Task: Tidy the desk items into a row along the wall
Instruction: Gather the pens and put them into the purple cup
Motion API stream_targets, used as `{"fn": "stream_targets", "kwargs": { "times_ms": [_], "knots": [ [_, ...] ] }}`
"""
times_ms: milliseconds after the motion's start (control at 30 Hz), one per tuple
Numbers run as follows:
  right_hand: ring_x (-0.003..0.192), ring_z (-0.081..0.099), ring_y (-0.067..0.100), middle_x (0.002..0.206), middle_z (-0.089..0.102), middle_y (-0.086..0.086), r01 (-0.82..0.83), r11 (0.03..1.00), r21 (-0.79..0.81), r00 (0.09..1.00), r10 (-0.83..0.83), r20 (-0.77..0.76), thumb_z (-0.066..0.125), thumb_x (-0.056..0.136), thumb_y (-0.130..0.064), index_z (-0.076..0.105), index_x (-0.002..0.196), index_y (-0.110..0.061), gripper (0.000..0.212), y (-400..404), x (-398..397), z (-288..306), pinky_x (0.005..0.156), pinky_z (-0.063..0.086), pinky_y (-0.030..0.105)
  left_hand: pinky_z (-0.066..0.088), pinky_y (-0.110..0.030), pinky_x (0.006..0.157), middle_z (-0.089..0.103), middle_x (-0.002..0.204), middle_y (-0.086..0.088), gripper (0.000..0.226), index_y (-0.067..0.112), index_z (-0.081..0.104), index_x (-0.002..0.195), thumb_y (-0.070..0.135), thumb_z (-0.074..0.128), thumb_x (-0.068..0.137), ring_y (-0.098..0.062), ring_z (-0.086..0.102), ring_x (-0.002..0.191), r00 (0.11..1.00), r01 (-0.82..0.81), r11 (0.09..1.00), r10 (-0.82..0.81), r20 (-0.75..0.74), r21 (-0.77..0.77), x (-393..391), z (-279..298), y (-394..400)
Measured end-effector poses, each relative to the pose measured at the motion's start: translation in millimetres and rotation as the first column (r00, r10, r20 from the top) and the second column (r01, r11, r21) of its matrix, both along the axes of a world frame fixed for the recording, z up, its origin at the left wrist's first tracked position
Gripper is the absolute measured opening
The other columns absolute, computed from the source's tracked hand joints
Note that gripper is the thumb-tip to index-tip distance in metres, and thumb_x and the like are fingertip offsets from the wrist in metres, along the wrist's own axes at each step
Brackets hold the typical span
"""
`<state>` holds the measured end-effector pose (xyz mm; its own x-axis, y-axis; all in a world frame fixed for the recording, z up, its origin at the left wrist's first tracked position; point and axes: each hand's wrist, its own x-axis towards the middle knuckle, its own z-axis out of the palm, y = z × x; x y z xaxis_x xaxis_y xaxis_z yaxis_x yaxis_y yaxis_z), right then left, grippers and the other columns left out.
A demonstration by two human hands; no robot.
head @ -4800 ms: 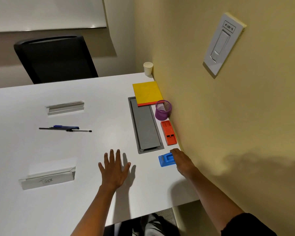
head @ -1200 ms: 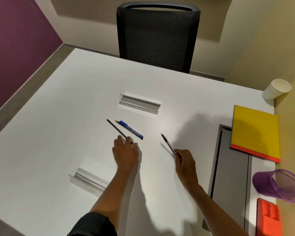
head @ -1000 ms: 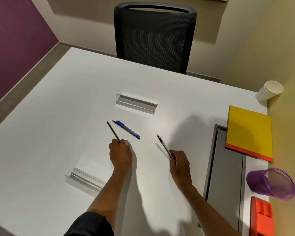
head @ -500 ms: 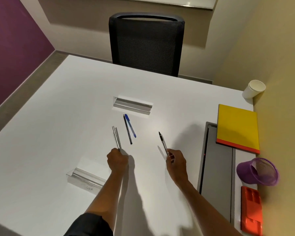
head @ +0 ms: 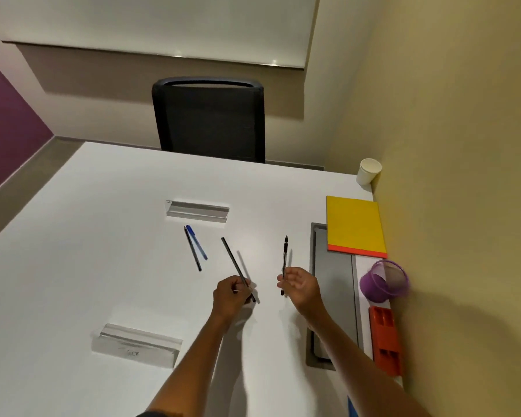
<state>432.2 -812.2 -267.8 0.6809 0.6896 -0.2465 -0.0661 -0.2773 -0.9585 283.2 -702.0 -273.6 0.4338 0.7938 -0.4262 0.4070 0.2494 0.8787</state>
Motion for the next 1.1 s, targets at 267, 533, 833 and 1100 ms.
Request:
{"fn": "stream_targets", "kwargs": {
  "times_ms": [267, 533, 833, 1100],
  "knots": [
    [0.09, 0.067, 0.015, 0.097, 0.067, 0.002, 0.15, 0.989, -0.002, 0.983, -0.149, 0.106, 0.068, 0.085, -0.006, 0.057, 0.107, -0.016, 0.027, -64.1, 55.9, 27.9, 0.068, 0.055, 0.021, 0.059, -0.036, 0.069, 0.069, 0.084, -0.015, 0.017, 0.014, 0.063, 0.074, -0.001, 0.066, 0.081, -0.024, 0.067, 0.076, 0.976, 0.194, 0.977, -0.201, 0.088, 0.085, 85.3, 38.4, -55.5],
    [0.082, 0.06, 0.009, 0.094, 0.064, 0.003, 0.397, 0.918, -0.024, 0.769, -0.318, 0.555, 0.062, 0.086, 0.002, 0.064, 0.106, -0.003, 0.021, -119.2, 105.0, 38.2, 0.072, 0.049, 0.007, 0.059, -0.039, 0.079, 0.071, 0.086, -0.007, 0.008, 0.012, 0.071, 0.089, 0.009, 0.069, 0.082, -0.023, 0.069, 0.084, 0.936, 0.309, 0.943, -0.325, 0.138, 0.124, 168.5, 52.2, -104.5],
    [0.09, 0.065, 0.014, 0.101, 0.07, 0.004, 0.534, 0.831, -0.153, 0.724, -0.357, 0.59, 0.051, 0.093, -0.01, 0.067, 0.106, -0.01, 0.021, -135.2, 148.1, 26.1, 0.078, 0.054, 0.026, 0.053, -0.024, 0.073, 0.071, 0.077, 0.001, 0.008, 0.011, 0.074, 0.086, 0.009, 0.068, 0.081, -0.012, 0.066, 0.076, 0.921, 0.368, 0.909, -0.385, 0.059, 0.196, 231.5, 43.3, -132.3],
    [0.097, 0.065, 0.017, 0.106, 0.07, 0.006, 0.533, 0.831, -0.159, 0.735, -0.362, 0.573, 0.059, 0.091, -0.009, 0.066, 0.111, -0.008, 0.021, -123.9, 156.7, 4.0, 0.08, 0.052, 0.022, 0.042, -0.006, 0.053, 0.066, 0.075, 0.0, 0.009, 0.008, 0.072, 0.087, 0.005, 0.065, 0.084, -0.004, 0.057, 0.064, 0.919, 0.383, 0.89, -0.393, -0.007, 0.249, 254.9, 28.6, -126.9]
  ]
}}
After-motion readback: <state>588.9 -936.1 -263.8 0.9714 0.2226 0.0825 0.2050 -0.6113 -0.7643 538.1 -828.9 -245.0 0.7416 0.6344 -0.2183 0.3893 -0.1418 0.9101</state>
